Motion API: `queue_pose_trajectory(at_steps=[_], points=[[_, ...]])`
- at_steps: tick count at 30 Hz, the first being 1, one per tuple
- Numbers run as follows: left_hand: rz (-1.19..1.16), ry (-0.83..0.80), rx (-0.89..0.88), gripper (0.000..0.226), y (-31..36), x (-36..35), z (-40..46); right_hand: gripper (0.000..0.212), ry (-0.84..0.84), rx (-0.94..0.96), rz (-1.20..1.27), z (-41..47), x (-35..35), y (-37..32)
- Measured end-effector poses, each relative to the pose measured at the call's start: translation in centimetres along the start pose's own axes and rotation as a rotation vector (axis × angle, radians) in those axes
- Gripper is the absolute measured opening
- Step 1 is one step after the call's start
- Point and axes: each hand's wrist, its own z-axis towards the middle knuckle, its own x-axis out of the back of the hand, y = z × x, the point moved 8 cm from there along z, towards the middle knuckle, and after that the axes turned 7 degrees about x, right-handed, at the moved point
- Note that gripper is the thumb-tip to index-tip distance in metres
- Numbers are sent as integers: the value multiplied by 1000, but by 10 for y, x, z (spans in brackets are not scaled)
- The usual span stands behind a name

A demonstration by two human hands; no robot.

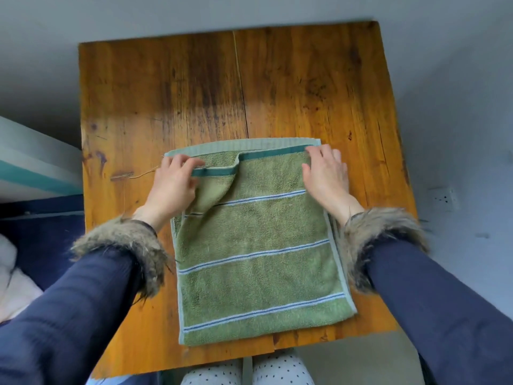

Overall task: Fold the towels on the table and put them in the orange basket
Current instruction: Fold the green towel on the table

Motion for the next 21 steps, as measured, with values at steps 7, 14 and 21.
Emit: queue_pose_trajectory(at_steps=[7,14,21], points=[[4,-83,102,31,-10,-6,3,35,-39,104,-269,32,-5,-1],[-536,-130,243,13,-21,20,-15,47,-149,19,-162,34,-3,7],[-824,-145,284,7,-18,35,-38,29,-292,-23,-135,33,-5,2]])
